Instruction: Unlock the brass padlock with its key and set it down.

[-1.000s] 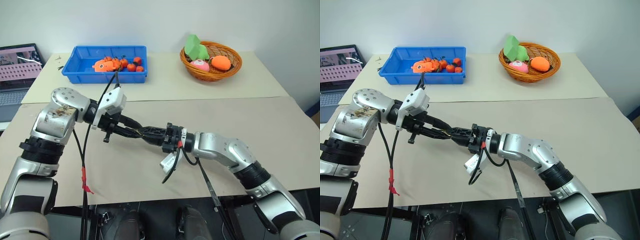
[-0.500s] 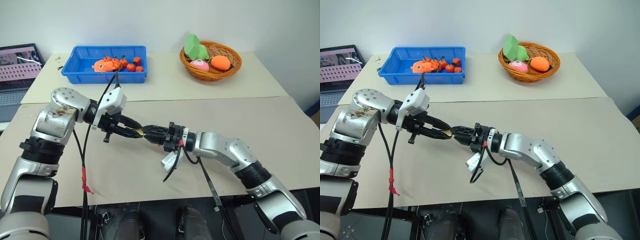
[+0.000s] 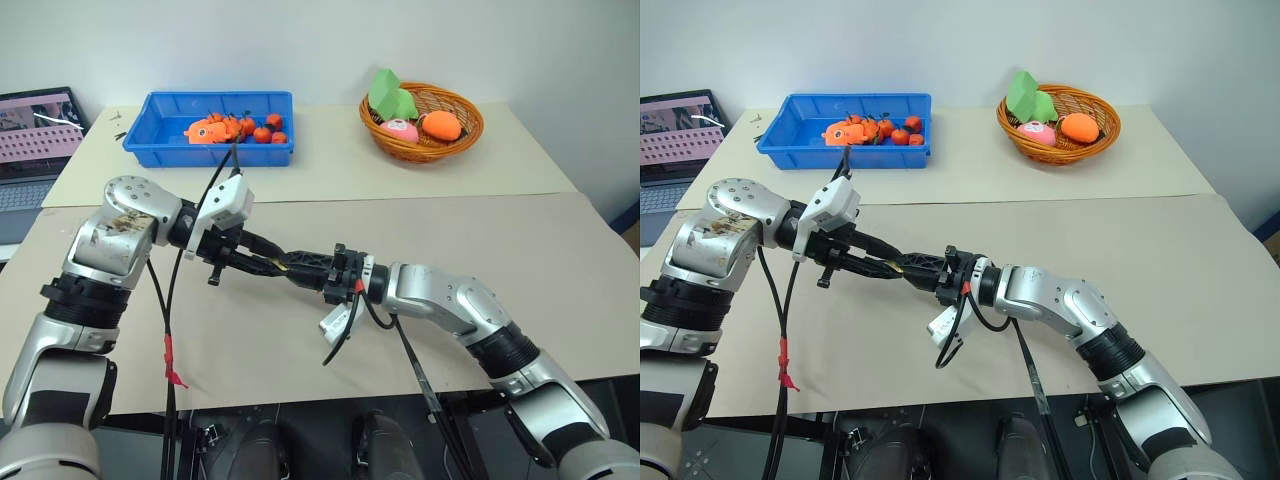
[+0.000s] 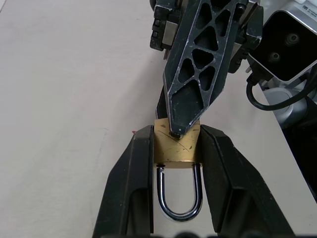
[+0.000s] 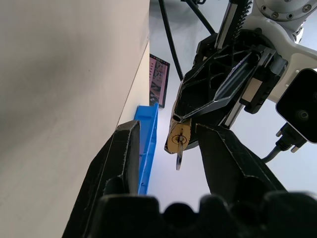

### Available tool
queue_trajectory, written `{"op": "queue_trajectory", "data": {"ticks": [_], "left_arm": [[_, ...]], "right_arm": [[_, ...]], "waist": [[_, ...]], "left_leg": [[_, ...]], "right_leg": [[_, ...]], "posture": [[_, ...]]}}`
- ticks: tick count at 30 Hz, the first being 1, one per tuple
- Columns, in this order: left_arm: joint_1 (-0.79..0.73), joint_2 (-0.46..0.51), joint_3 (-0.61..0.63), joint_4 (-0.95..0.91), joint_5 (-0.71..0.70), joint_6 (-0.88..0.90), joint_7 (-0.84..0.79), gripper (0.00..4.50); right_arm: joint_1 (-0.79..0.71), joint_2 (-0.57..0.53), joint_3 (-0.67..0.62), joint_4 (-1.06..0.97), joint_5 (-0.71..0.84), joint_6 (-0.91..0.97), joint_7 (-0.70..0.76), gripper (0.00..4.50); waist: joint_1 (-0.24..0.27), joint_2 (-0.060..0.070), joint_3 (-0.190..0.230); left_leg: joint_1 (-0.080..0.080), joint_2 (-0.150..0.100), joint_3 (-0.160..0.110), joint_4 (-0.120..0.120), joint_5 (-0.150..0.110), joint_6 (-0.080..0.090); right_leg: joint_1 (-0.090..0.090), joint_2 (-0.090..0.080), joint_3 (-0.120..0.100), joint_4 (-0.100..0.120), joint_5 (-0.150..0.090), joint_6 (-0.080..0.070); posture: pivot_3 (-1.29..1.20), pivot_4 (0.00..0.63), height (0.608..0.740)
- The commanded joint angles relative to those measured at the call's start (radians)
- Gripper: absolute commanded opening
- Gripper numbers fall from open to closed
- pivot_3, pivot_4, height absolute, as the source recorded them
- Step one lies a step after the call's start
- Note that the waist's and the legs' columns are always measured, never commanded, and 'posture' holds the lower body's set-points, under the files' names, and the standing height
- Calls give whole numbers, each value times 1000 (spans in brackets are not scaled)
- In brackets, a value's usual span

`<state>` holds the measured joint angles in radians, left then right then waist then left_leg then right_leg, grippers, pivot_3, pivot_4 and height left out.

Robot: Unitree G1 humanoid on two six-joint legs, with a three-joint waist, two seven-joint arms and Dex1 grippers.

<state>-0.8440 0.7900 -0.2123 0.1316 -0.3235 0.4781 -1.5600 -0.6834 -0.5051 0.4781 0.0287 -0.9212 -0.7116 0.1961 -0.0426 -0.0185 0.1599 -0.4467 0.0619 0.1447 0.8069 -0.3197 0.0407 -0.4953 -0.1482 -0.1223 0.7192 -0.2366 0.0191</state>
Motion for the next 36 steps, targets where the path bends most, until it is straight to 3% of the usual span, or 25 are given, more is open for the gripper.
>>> {"op": "queue_trajectory", "data": {"ticks": [1,3,19,21,27,36], "left_arm": [[-18,4,33,-24,-19,-7,2,810],[-19,3,33,-22,-20,-6,2,810],[-27,-5,35,-8,-20,1,17,810],[-30,-3,43,-10,-40,30,10,1821],[-31,5,55,-28,-75,54,-10,3639],[-92,28,130,79,-151,217,4,3639]], "right_arm": [[-13,0,-31,-35,22,11,-7,886],[-13,1,-32,-35,19,10,-9,130],[-12,13,-35,-47,19,22,-3,103],[-11,13,-35,-50,15,25,-6,103],[-12,14,-34,-48,13,25,-9,103],[-8,6,-40,-46,14,24,-14,103]], "waist": [[0,0,0],[0,0,0],[0,0,0],[0,0,0],[0,0,0],[0,0,0]], "left_leg": [[0,0,0,0,0,0],[0,0,0,0,0,0],[0,0,0,0,0,0],[0,0,0,0,0,0],[0,0,0,0,0,0],[0,0,0,0,0,0]], "right_leg": [[0,0,0,0,0,0],[0,0,0,0,0,0],[0,0,0,0,0,0],[0,0,0,0,0,0],[0,0,0,0,0,0],[0,0,0,0,0,0]], "posture": [[0,150,676],[0,150,676],[0,150,676],[0,150,676],[0,150,676],[0,150,676]]}}
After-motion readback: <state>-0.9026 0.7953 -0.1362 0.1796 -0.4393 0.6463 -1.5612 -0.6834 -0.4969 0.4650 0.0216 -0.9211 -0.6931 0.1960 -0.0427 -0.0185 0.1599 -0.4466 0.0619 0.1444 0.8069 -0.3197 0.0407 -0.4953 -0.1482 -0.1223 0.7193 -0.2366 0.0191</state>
